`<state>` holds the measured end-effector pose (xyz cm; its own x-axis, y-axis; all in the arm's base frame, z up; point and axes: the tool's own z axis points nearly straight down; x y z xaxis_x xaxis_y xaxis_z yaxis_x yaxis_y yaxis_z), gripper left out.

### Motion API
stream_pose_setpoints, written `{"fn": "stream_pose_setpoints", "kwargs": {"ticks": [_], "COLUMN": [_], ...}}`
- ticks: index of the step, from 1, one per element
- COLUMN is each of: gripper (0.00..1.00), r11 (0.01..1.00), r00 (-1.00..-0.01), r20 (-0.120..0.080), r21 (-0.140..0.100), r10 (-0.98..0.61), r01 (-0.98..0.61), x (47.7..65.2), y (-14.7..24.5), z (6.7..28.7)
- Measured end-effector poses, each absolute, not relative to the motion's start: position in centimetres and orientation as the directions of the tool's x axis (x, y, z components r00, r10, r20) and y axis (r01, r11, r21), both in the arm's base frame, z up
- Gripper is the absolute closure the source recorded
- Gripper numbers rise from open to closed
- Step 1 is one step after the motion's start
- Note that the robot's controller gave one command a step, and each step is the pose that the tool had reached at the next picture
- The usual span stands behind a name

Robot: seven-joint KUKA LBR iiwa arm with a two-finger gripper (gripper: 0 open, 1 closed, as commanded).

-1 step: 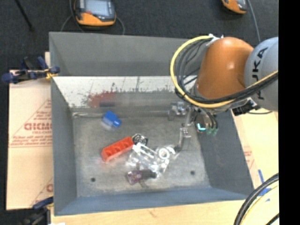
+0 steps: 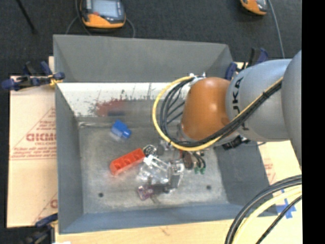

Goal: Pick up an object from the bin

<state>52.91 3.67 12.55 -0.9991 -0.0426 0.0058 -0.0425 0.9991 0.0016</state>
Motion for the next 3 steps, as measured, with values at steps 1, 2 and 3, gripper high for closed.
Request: {"fn": "stream_pose_setpoints", "kwargs": {"ticks": [1,2,3], "gripper": [0.0,1.0,1.0], "r11": [1.0,1.0,0.986], "r00": [-1.0,-1.0,-0.986], "r20": [-0.004,0.001,-0.001], "r21": [0.006,0.005,0.002], "r10": [0.016,0.014,0.166], "r01": [0.016,0.014,0.166], "x": [50.7,50.7,56.2], "y": [2.7,2.7,1.1], "z": [7.3,7.4,7.7]}}
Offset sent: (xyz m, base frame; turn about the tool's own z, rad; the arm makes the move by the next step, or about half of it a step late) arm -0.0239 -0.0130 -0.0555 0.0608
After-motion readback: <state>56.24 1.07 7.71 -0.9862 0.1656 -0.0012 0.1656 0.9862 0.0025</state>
